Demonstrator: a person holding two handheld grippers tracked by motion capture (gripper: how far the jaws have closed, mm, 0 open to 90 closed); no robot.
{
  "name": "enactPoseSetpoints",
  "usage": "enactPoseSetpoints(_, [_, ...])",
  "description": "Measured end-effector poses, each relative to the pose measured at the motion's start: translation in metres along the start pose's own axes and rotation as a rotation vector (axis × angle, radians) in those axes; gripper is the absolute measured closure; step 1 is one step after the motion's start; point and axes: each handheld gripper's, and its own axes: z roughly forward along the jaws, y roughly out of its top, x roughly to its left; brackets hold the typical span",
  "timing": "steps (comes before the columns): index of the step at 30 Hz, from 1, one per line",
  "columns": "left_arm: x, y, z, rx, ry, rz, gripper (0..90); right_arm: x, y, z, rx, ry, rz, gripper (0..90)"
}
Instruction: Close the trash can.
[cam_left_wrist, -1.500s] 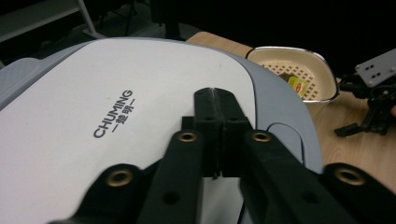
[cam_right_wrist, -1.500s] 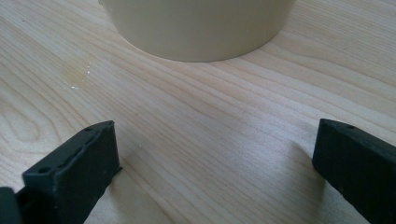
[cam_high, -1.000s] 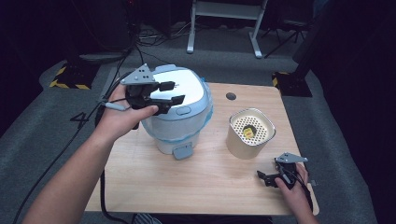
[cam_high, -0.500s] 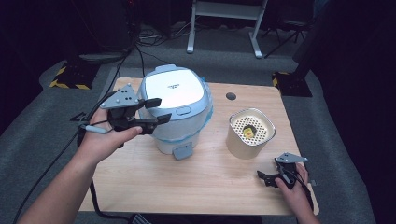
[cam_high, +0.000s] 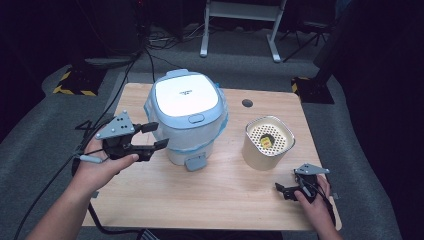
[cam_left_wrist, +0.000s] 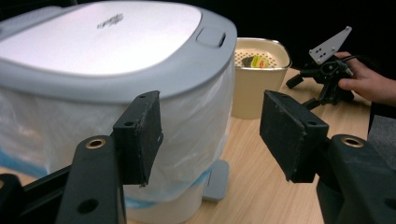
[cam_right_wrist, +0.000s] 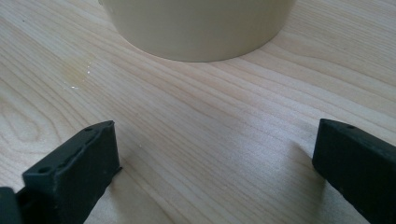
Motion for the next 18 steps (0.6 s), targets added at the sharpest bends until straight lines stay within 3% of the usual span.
enactPoseSetpoints(9, [0.006, -0.035, 0.008, 0.039, 0.009, -0.046, 39.4, 0.000, 0.000, 0.000, 0.000, 0.000, 0.000, 0.4])
enactPoseSetpoints(13, [0.008, -0.050, 0.014, 0.054, 0.035, -0.040, 39.3, 0.000, 0.000, 0.000, 0.000, 0.000, 0.000, 0.3])
enactPoseSetpoints(18, [0.010, -0.072, 0.023, 0.080, 0.034, -0.075, 39.4, 0.000, 0.000, 0.000, 0.000, 0.000, 0.000, 0.3])
